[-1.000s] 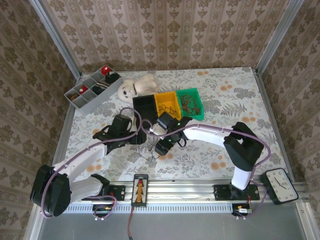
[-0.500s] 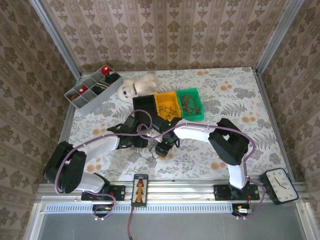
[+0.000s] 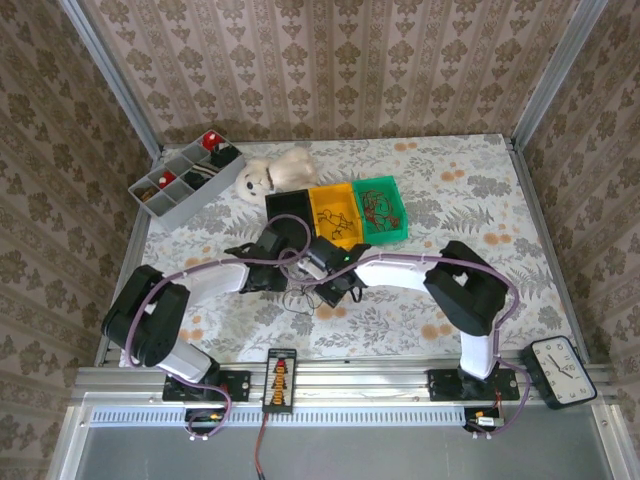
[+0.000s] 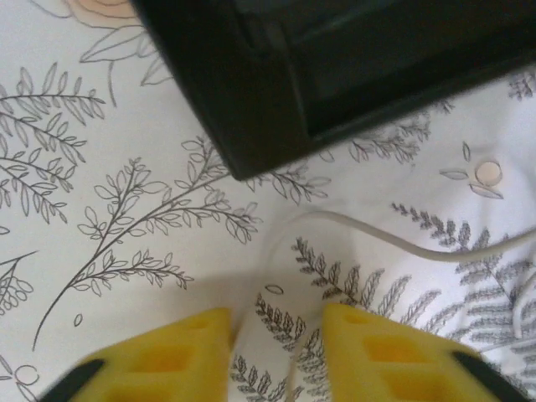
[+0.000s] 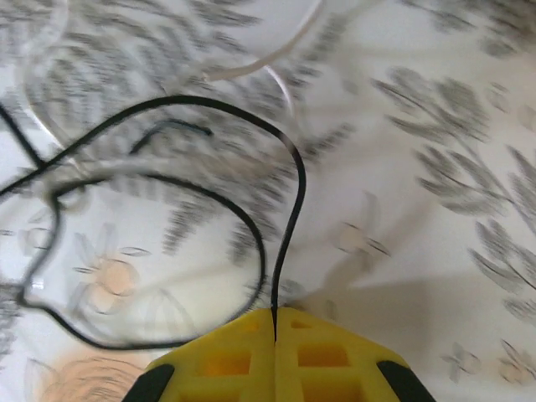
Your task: Untangle the cables
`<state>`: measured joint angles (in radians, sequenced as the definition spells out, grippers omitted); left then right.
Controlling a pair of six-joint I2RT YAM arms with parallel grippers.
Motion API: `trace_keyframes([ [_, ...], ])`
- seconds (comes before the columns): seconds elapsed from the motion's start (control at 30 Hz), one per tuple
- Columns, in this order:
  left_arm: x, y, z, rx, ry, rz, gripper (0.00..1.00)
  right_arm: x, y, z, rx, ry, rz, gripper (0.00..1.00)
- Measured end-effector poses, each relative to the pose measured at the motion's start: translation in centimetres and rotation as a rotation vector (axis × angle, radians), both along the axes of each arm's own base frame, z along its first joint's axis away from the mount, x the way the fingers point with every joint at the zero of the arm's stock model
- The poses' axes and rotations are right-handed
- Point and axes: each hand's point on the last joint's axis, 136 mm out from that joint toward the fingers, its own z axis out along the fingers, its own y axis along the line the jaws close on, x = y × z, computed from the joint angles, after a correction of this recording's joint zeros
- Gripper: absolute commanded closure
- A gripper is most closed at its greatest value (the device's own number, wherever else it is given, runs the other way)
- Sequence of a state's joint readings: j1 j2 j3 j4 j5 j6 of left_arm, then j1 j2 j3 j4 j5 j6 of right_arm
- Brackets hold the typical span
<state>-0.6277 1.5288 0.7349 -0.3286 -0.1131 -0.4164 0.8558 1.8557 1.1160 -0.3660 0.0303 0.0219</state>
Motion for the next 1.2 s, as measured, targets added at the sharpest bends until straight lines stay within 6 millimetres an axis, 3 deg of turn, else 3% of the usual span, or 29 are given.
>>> trace_keyframes([
  [0.07,0.4,-0.2,0.0,0.005,-0.002,0.0,1.0,1.1,-2.5,0.1,0.024,-0.005,-0.104,1.0],
  [0.3,0.7,-0.1,0.0,0.03,0.003,0.02,1.0,5.0,-13.5,1.6,0.101,-0.06,-0.585,1.0],
  [0.53,0.4,0.6,0.1,0.006,-0.019,0.097,1.0,6.5,-22.7,4.0,0.186,-0.142,-1.054,1.0],
  [0.63,-0.1,2.5,0.1,0.016,-0.028,0.185,1.0,6.1,-26.9,4.8,0.196,-0.178,-1.244,1.0],
  [0.83,-1.7,8.7,1.4,0.115,-0.025,0.409,1.0,4.5,-34.2,6.9,0.262,-0.258,-1.563,0.99],
  [0.9,-1.5,9.7,2.9,0.086,-0.068,0.468,1.0,4.0,-35.7,7.1,0.274,-0.27,-1.62,0.98],
  [0.97,-1.0,10.3,4.3,0.047,-0.122,0.509,1.0,4.1,-35.7,7.0,0.287,-0.265,-1.62,0.97],
  [1.07,-0.4,10.1,5.7,-0.002,-0.175,0.53,1.0,4.7,-34.5,7.4,0.335,-0.254,-1.566,0.96],
  [1.2,0.4,9.7,6.1,-0.055,-0.224,0.539,1.0,5.7,-32.3,10.3,0.412,-0.305,-1.44,0.95],
])
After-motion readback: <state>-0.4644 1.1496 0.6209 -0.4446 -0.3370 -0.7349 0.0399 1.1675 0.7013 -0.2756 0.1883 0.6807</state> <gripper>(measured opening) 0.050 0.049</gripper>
